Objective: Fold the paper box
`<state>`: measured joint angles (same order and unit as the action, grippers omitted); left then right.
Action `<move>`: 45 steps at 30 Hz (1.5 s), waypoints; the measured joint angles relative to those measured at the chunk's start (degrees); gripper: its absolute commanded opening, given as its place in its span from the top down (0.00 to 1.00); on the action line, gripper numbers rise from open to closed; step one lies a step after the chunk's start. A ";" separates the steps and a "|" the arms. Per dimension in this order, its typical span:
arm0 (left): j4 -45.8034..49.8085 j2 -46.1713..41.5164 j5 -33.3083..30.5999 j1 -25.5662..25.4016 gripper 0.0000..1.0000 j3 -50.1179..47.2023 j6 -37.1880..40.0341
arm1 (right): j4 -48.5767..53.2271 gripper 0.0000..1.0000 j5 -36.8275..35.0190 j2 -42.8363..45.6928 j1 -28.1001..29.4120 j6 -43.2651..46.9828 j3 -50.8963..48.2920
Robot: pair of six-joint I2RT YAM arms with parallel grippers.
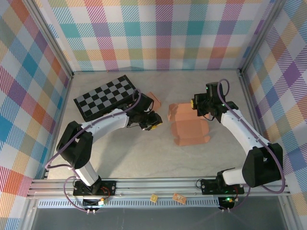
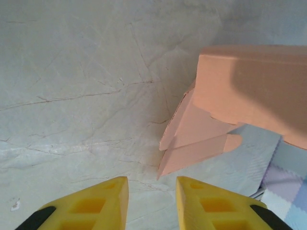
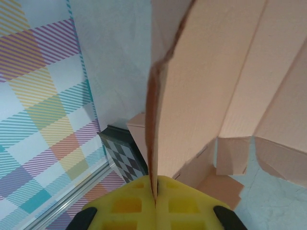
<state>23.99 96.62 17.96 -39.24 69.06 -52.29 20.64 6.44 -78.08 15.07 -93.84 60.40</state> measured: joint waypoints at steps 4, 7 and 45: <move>-0.79 1.88 -1.07 -2.03 0.81 0.72 1.44 | -0.66 1.00 0.00 -0.15 0.00 -0.07 0.00; -6.36 2.08 -2.34 -2.34 0.86 -3.80 -1.07 | -1.05 1.00 -0.02 -0.68 0.00 -0.44 -0.02; -72.74 18.29 -11.15 -5.73 0.73 -20.98 -29.51 | -2.73 1.00 -2.78 -0.85 -0.11 -10.19 -1.84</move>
<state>-48.75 114.91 6.81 -44.97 48.07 -81.80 17.91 3.66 -78.94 14.96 -104.03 58.57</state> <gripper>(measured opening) 0.256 0.055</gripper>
